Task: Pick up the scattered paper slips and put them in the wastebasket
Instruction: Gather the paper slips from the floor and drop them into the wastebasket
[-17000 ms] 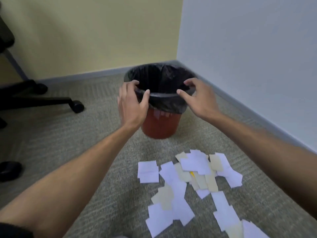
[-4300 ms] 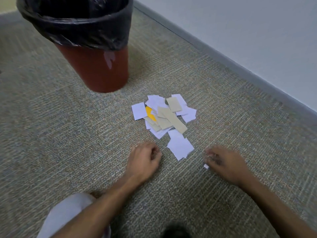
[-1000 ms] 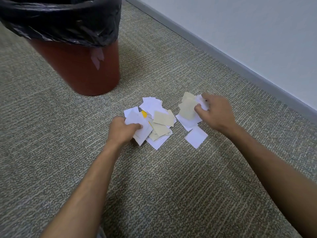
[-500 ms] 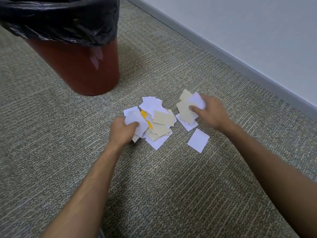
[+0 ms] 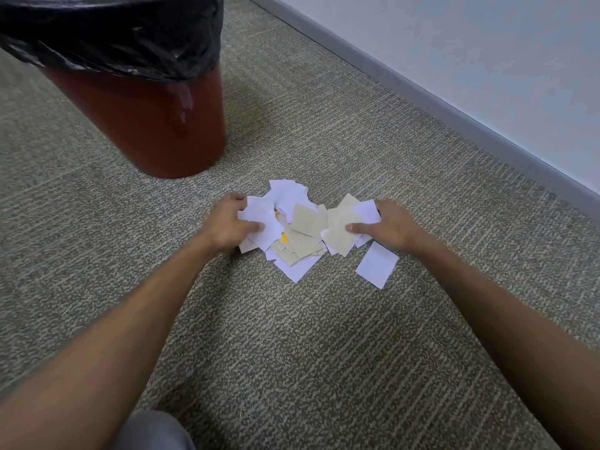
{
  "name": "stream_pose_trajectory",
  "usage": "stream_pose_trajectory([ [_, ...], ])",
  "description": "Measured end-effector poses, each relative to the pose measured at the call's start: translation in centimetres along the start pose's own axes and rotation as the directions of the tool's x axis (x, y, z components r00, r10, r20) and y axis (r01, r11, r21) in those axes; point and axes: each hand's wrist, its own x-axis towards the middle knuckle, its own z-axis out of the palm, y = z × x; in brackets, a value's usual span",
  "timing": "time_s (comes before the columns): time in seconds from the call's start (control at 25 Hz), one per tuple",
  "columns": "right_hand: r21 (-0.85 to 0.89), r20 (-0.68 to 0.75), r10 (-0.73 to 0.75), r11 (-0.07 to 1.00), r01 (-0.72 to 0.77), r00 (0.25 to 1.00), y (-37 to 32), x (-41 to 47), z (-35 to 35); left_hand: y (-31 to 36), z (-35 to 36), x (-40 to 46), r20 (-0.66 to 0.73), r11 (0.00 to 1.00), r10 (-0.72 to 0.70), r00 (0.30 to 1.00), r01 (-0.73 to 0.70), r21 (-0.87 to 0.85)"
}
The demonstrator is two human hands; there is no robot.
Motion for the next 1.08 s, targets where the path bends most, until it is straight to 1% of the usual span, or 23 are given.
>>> stream_pose_trajectory([
  [0.04, -0.084, -0.008, -0.014, 0.996, 0.013, 1.0, -0.1, 0.2, 0.5, 0.4, -0.2, 0.2, 0.028, 1.0, 0.016, 0.999, -0.016, -0.011],
  [0.12, -0.204, -0.011, 0.032, 0.978, -0.034, 0.999, -0.4, 0.6, 1.2, 1.0, -0.4, 0.2, 0.077, 0.999, 0.039, 0.996, -0.037, -0.024],
  [0.2, -0.212, -0.018, 0.107, 0.971, -0.108, 0.994, -0.8, 0.9, 1.5, 1.6, -0.4, -0.1, 0.092, 0.999, 0.047, 0.995, -0.044, -0.032],
  [0.28, -0.128, -0.001, 0.148, 0.981, -0.147, 0.989, -1.2, 1.3, 1.2, 1.7, -0.4, -0.4, 0.068, 0.997, 0.033, 0.997, -0.028, -0.068],
  [0.36, 0.009, 0.02, 0.164, 0.986, -0.164, 0.986, -1.7, 1.3, 0.9, 1.1, -0.5, -0.4, 0.032, 0.995, 0.021, 0.999, -0.017, -0.102],
  [0.48, 0.224, 0.067, 0.172, 0.957, -0.183, 0.983, -1.6, 0.8, 0.6, 0.2, -1.2, -0.3, -0.011, 0.992, -0.024, 1.0, 0.023, -0.122],
  [0.56, 0.309, 0.107, 0.158, 0.933, -0.183, 0.982, -1.9, -0.1, -0.3, -0.1, -2.1, -0.3, -0.01, 0.991, -0.039, 0.999, 0.038, -0.131],
  [0.64, 0.358, 0.114, 0.144, 0.917, -0.176, 0.983, -2.2, -0.9, -1.3, 0.2, -3.1, -0.4, -0.021, 0.993, -0.025, 0.999, 0.023, -0.118],
  [0.72, 0.382, 0.062, 0.127, 0.913, -0.141, 0.99, -2.9, -1.7, -2.8, 1.1, -4.2, -0.8, -0.05, 0.994, 0.006, 0.999, -0.012, -0.109],
  [0.88, 0.423, -0.067, 0.067, 0.906, -0.032, 0.996, -6.8, -3.0, -6.6, 4.1, -7.9, -2.7, -0.192, 0.988, 0.097, 0.977, -0.118, -0.097],
  [1.0, 0.512, -0.151, -0.032, 0.852, 0.106, 0.988, -12.1, -2.7, -9.7, 7.6, -12.5, -4.0, -0.313, 0.964, 0.164, 0.935, -0.22, -0.15],
  [1.08, 0.518, -0.219, -0.111, 0.828, 0.212, 0.969, -17.0, -1.8, -11.8, 10.4, -16.1, -4.5, -0.417, 0.945, 0.198, 0.887, -0.285, -0.158],
])
